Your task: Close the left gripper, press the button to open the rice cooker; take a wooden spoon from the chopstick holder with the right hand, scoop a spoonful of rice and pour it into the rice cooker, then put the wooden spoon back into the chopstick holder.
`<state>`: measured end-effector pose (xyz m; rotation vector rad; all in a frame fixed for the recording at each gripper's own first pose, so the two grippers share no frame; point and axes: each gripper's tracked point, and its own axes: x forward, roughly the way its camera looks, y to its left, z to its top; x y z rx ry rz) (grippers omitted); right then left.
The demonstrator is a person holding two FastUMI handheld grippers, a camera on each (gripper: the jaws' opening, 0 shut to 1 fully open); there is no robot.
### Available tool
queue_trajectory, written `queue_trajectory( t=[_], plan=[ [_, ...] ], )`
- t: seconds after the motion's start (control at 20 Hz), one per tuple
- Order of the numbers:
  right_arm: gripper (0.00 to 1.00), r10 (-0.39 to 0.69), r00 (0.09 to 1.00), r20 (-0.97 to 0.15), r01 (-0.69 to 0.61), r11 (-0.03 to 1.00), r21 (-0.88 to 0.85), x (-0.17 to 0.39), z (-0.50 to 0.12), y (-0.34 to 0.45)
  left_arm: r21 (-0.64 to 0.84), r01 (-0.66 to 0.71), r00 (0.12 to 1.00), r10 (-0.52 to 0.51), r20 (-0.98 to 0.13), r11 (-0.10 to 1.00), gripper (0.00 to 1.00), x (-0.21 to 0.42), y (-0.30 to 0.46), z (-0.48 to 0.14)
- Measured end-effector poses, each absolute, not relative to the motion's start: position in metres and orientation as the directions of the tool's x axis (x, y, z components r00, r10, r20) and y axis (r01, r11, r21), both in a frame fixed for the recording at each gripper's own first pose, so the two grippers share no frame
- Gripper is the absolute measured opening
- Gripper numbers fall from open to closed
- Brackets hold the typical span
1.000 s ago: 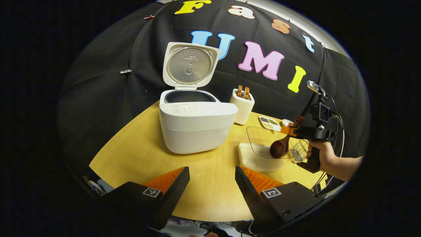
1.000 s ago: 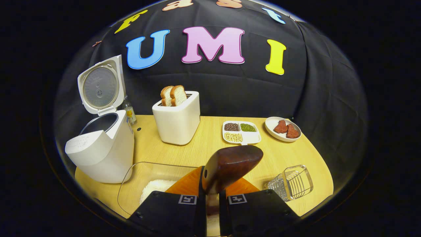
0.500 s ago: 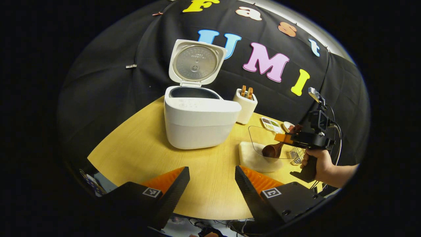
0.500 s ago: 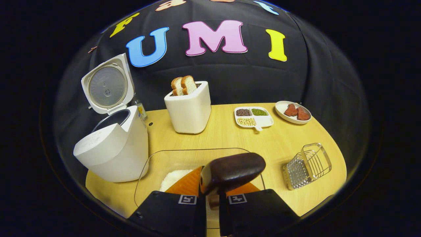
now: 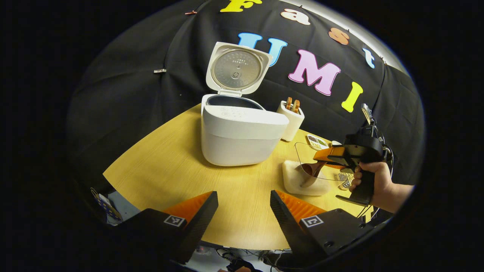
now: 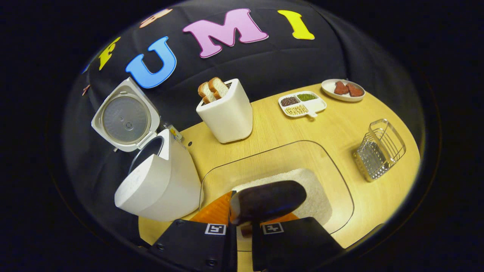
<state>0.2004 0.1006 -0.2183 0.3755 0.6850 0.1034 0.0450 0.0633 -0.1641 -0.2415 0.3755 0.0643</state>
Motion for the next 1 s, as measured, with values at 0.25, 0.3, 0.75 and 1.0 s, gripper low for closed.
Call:
queue_trajectory(
  t=[0.25, 0.3, 0.75, 1.0],
  plan=[
    [0.2, 0.242, 0.747, -0.619, 0.046, 0.91, 0.412, 0.197, -0.216, 0.105, -0.235, -0.112, 0.931, 0.019, -0.364, 0.966, 0.96, 0.046, 0.061, -0.163],
    [0.2, 0.247, 0.74, -0.626, 0.063, 0.9, 0.431, 0.198, -0.216, 0.102, -0.229, -0.11, 0.932, 0.021, -0.361, 0.967, 0.96, 0.046, 0.061, -0.162],
    [0.2, 0.262, 0.735, -0.625, 0.232, 0.77, 0.595, 0.193, -0.186, 0.064, -0.204, -0.058, 0.945, -0.013, -0.328, 0.977, 0.96, 0.05, 0.054, -0.141],
    [0.2, 0.242, 0.778, -0.58, 0.268, 0.707, 0.655, 0.201, -0.15, 0.043, -0.195, -0.003, 0.949, -0.059, -0.309, 0.981, 0.96, 0.062, 0.047, -0.133]
  ],
)
